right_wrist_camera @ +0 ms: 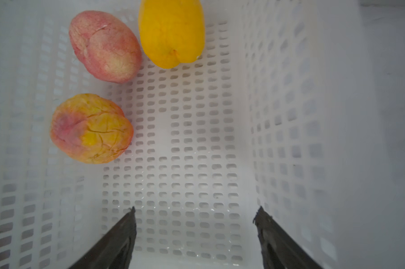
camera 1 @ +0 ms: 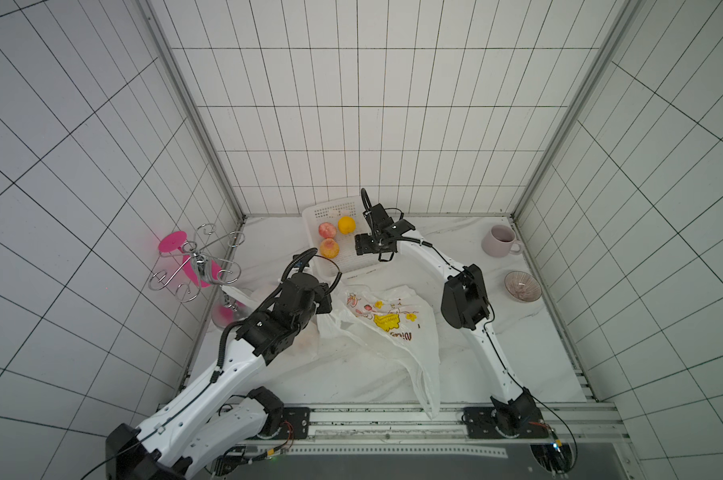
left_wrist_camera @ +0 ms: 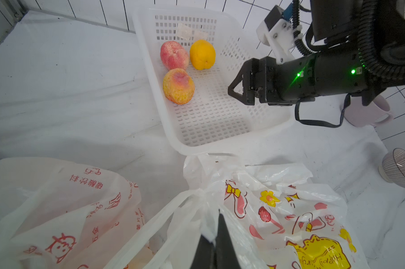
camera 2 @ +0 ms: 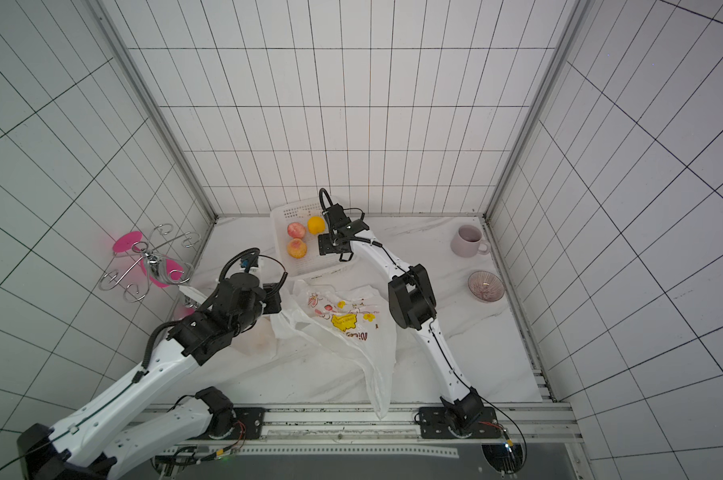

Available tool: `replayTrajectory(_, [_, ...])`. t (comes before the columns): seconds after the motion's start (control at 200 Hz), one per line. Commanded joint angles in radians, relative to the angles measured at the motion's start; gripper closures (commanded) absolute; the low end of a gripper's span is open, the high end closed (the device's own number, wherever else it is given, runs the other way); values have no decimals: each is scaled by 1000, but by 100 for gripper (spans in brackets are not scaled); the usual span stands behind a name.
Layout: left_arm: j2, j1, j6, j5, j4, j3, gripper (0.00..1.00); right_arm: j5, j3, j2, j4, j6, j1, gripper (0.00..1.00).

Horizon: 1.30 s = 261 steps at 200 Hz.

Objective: Place the peach into a plastic bag & tie a knot
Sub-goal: Adjust the basket at the center of the board, then pick up the peach from the basket.

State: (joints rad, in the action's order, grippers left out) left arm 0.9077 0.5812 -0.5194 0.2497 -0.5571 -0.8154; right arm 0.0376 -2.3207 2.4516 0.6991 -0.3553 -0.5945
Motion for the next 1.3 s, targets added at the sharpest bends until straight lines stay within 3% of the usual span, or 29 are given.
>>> replayTrajectory(0.0, [11, 1, -24, -17, -63, -28, 100, 146, 114, -97, 29, 24, 36, 19])
replayTrajectory(0.18, [19, 0, -35, -50, -135, -36, 100, 259, 280, -197, 3, 20, 109, 18])
replayTrajectory(0.31, [5, -6, -35, -41, -129, -22, 100, 252, 328, -233, -11, 19, 158, 18])
replayTrajectory(0.515, [66, -12, -18, -113, -92, -50, 100, -49, 408, -322, -197, 77, 97, 15])
replayTrajectory(0.69, [97, -14, 4, -206, -44, -80, 100, -149, 316, -253, -193, 63, 33, 13])
replayTrajectory(0.925, [99, -14, 9, -241, -31, -93, 100, -137, 129, -72, -134, 75, -9, 13])
replayTrajectory(1.07, [97, -12, 8, -250, -29, -92, 100, -61, -14, 56, -74, 70, -20, 13])
replayTrajectory(1.299, [94, -12, 14, -256, -28, -97, 100, -37, -152, 152, -85, 65, -16, 17])
